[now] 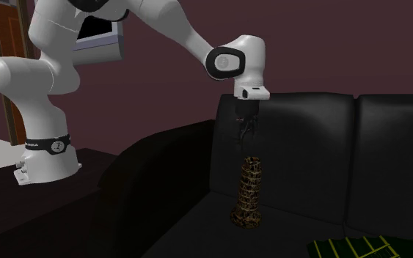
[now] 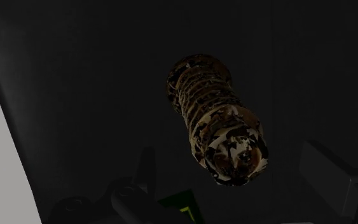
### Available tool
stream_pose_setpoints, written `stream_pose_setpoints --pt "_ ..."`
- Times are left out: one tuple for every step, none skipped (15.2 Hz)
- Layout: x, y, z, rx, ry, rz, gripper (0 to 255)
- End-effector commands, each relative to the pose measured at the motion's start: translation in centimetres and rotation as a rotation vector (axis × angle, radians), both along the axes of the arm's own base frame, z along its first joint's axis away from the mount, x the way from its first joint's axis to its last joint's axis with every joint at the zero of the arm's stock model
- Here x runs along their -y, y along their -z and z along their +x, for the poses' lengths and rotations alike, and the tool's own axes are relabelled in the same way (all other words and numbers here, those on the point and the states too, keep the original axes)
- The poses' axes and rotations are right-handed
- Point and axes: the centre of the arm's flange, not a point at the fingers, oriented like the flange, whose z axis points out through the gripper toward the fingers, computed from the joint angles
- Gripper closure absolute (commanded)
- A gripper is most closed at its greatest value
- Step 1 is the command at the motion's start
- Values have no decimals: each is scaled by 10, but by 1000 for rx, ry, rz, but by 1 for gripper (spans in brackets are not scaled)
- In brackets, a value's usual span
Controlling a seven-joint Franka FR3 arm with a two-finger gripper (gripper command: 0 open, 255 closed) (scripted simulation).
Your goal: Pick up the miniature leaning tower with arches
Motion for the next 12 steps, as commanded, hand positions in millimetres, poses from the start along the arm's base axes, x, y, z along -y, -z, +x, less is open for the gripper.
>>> stream_pose_setpoints --pt "-14 16 18 2 -3 -5 0" --pt "-18 20 21 2 -3 -6 0" --pt "-18 25 21 2 -3 -6 0" --pt "-18 30 21 2 -3 -6 0" --pt "-18 36 21 2 -3 -6 0" --pt "-18 41 21 2 -3 -6 0" --pt "-18 46 21 2 -3 -6 0" --pt "-18 51 21 2 -3 -6 0" --pt "-18 57 21 2 -3 -6 0" --pt "-18 60 21 2 -3 -6 0" --pt "-18 60 21 2 -3 -6 0" --pt "-18 59 21 2 -3 -6 255"
